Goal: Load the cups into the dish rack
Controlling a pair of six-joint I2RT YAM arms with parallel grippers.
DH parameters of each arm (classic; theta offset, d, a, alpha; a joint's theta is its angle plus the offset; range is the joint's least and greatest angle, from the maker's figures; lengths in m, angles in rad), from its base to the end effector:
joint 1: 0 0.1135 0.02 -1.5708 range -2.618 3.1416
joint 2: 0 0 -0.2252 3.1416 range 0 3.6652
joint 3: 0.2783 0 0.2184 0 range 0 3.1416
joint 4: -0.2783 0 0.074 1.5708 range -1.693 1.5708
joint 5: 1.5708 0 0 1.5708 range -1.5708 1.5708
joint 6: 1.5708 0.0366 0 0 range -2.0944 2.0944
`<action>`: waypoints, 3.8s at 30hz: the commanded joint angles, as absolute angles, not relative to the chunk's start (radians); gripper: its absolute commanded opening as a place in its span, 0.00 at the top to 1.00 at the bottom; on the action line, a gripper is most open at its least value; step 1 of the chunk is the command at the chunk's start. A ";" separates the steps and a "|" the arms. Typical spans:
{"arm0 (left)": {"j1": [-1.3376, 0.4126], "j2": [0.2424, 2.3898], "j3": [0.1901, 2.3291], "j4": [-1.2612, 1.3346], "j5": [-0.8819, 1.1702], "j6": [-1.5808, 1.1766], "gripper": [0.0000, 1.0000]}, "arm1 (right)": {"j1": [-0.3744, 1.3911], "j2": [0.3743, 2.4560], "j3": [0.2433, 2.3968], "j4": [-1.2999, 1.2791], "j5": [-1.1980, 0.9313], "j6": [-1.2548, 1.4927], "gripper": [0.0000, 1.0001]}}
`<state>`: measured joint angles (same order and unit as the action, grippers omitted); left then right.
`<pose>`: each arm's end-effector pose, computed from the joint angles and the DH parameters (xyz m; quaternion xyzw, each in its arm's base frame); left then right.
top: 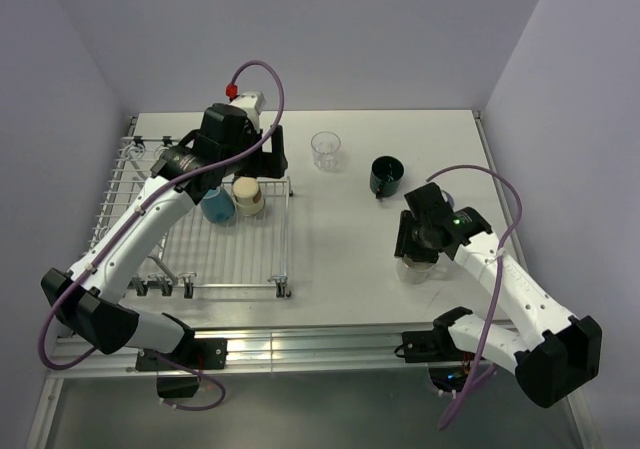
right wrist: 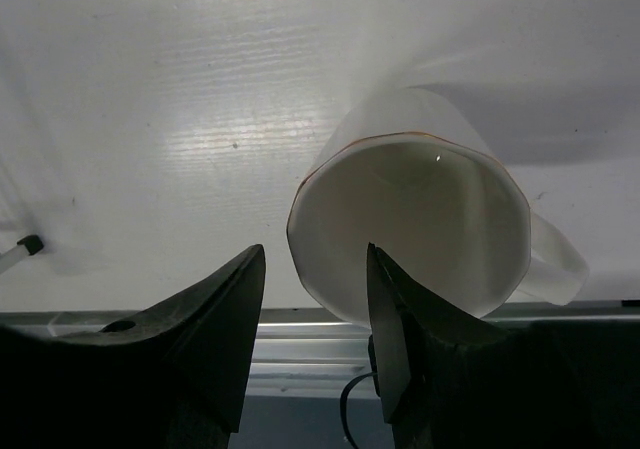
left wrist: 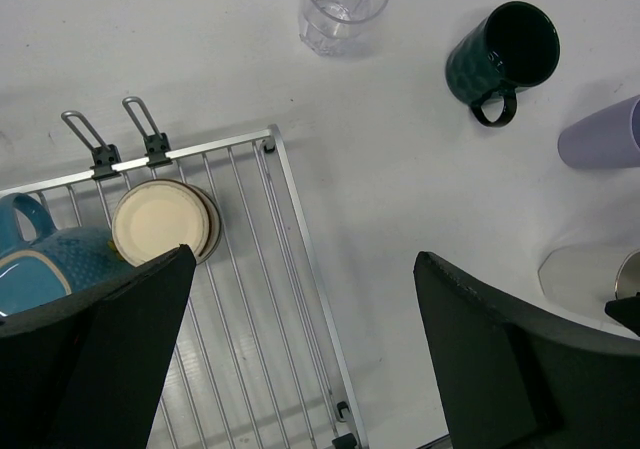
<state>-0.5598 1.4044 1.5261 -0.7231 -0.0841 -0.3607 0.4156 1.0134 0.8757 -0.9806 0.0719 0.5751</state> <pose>0.2346 -0.1434 0.3581 0.0684 0.8816 -0.1735 0.4336 0.1524 0.0644 0.2358 0.0856 0.9701 0.0757 0.2139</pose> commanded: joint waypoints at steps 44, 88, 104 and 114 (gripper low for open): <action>-0.565 1.197 1.321 -0.345 0.305 -0.497 0.01 | 0.393 1.181 1.468 -0.758 -0.441 0.592 1.00; -0.566 1.127 0.979 0.557 0.965 -0.601 0.79 | 0.276 1.112 1.210 0.173 -1.048 1.307 1.00; -0.566 1.028 0.962 0.454 0.813 -0.580 1.00 | 0.276 1.092 1.206 -0.071 -0.911 1.080 0.61; -0.566 0.994 1.083 0.030 0.517 -0.465 1.00 | 0.270 1.085 1.235 -0.277 -0.766 0.918 0.53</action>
<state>-0.5644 1.0412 0.9699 0.1253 0.6716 -0.5220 0.2810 1.1137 1.2022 -0.1875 -0.8474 1.0130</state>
